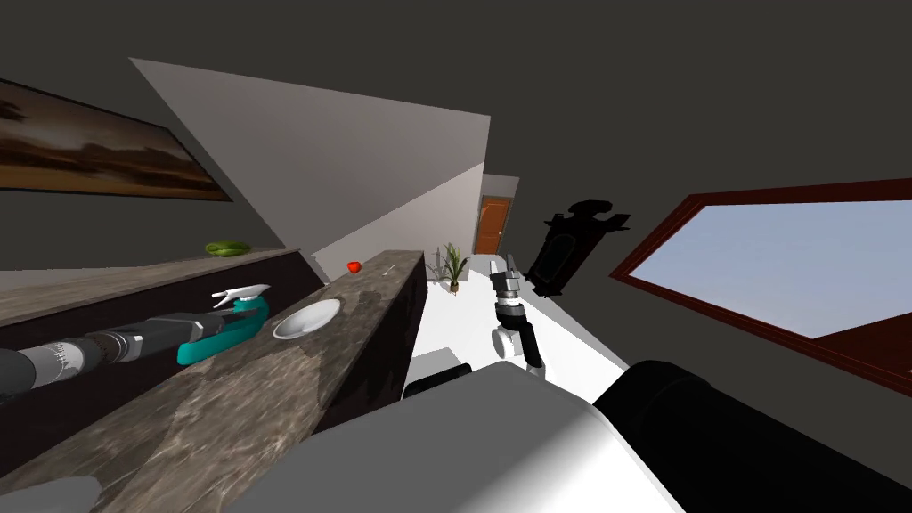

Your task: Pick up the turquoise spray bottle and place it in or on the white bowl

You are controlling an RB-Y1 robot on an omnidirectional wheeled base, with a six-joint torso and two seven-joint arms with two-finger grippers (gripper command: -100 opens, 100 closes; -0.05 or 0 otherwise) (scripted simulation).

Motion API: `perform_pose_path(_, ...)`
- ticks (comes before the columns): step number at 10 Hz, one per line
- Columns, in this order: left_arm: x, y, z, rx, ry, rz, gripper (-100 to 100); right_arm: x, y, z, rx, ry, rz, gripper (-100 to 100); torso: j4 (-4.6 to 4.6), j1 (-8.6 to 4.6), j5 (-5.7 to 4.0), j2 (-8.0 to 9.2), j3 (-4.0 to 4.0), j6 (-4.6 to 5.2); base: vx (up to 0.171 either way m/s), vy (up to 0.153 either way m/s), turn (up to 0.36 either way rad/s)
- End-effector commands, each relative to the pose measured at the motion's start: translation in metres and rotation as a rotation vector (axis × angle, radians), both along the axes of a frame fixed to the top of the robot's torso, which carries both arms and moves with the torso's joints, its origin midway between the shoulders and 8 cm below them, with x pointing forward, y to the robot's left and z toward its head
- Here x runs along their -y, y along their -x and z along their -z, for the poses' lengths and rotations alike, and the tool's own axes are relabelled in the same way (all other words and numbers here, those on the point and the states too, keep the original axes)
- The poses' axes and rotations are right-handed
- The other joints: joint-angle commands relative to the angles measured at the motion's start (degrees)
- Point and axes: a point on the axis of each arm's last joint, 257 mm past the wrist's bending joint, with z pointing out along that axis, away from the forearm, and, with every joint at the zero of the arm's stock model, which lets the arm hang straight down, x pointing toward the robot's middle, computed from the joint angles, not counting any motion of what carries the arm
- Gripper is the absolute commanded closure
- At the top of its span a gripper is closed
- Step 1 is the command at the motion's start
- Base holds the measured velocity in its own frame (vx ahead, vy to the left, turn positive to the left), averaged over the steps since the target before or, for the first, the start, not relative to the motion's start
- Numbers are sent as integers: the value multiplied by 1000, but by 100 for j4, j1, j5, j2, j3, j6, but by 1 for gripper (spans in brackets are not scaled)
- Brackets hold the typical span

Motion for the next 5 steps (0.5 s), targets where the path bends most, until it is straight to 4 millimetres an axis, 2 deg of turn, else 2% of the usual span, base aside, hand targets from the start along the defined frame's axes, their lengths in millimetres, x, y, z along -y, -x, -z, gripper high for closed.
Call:
perform_pose_path(1, -3, -1, 5, -3, 51, -42, 100, 0, 0, 0, 0, 0, 0, 0, 0, 0, 0, 0, 0, 0, 144, 102, -121)
perform_pose_path(5, -10, 1, 21, -20, 141, -121, 100, 0, 0, 0, 0, 0, 0, 0, 13, 10, 14, 37, 24, -15, 100, 99, -115)
